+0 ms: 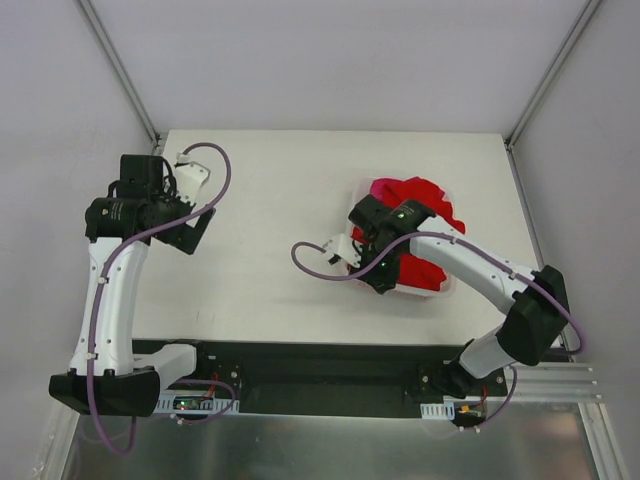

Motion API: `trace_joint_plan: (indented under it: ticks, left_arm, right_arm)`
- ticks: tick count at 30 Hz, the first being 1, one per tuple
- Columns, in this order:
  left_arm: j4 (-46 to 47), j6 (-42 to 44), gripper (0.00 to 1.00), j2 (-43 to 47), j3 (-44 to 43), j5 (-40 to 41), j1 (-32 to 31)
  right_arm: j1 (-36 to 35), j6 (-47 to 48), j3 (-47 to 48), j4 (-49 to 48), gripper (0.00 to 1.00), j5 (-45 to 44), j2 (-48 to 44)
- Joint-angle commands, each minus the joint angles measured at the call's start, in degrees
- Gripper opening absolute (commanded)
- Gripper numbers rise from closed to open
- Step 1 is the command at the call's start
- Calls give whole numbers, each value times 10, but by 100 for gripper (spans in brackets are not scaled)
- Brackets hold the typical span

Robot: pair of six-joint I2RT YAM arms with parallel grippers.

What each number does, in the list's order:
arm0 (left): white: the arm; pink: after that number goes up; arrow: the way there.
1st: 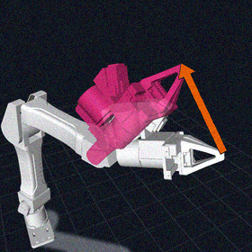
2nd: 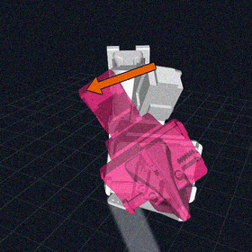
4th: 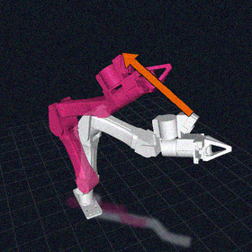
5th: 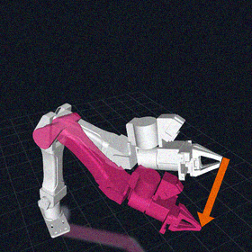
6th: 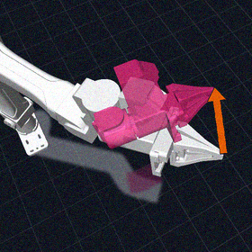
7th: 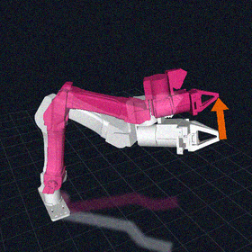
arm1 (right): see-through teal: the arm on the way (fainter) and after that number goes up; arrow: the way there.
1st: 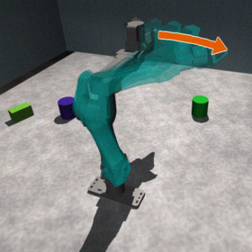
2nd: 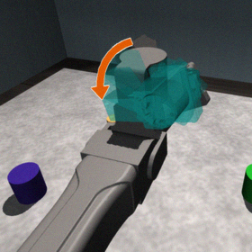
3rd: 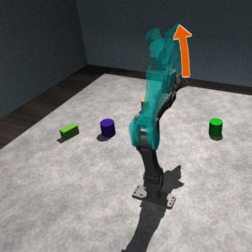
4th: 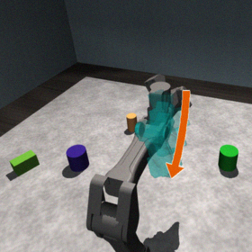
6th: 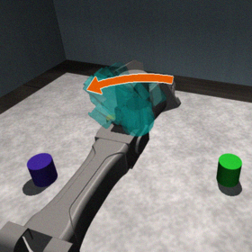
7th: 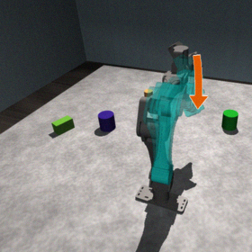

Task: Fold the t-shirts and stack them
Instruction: Grab crumpled tshirt from bin with the right arm

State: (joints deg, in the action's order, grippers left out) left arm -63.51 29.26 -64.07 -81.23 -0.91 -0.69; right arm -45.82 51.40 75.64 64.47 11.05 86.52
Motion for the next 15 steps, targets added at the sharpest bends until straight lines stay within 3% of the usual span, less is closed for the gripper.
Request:
trace_joint_plan:
  ticks: [1, 15]
  left_arm:
    - [-17, -3, 99, -4, -51, 6, 3]
    - [-23, 3, 99, -4, -103, 21, 3]
  right_arm:
    - [-22, -14, 66, -40, 1, 47, 33]
    - [-126, -35, 222, -80, 1, 50, 178]
